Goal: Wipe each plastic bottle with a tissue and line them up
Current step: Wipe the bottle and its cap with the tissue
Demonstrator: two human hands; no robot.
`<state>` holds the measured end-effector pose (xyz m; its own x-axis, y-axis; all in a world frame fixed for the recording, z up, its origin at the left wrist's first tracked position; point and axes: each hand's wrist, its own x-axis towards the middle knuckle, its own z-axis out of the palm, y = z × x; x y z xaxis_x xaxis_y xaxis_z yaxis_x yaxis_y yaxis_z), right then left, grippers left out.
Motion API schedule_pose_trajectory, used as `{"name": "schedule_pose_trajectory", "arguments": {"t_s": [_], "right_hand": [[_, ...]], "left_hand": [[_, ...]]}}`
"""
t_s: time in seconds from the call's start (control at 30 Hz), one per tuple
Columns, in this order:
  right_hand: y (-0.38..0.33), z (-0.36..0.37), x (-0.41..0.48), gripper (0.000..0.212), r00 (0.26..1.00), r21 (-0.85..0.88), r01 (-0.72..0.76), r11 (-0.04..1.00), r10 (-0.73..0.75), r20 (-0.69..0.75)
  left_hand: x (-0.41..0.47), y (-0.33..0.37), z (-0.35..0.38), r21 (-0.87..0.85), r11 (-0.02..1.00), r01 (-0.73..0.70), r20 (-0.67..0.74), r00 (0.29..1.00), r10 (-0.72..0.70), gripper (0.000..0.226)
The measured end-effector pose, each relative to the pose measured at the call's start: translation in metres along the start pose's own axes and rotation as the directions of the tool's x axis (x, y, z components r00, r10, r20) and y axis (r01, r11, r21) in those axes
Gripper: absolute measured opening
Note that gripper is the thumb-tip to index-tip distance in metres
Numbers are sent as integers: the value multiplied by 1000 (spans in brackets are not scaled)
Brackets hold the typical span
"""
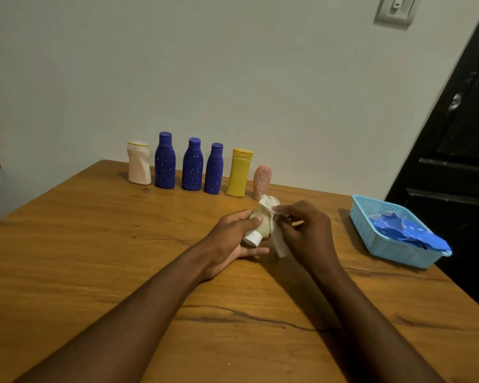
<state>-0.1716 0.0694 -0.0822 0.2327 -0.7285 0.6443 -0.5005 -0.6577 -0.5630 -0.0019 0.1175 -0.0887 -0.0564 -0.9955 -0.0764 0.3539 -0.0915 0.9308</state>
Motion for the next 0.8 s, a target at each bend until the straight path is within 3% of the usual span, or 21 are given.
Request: {"name": "schedule_pose_trajectory", "arguments": {"t_s": [0.13,0.3,0.5,0.7,0.8], "right_hand": [[7,-5,4,24,993,0,-1,1000,1,-118],[2,7,-5,26,996,-14,11,1000,-10,93],[-12,13,-14,29,952,40,130,991,-136,273],[2,-2,0,28,997,-16,46,999,-47,-54],[7,-5,0,30,992,-25,23,999,-26,-123]], "left_hand": [[-1,-3,7,-3,998,56,60,997,-56,35],[3,-4,4,-151,987,62,39,998,-57,33],[-1,4,1,-216,975,44,-46,997,-55,46],[-6,4,6,-129,986,102,2,995,-102,40],[-8,2,11,-121,987,109,15,994,-108,41]]}}
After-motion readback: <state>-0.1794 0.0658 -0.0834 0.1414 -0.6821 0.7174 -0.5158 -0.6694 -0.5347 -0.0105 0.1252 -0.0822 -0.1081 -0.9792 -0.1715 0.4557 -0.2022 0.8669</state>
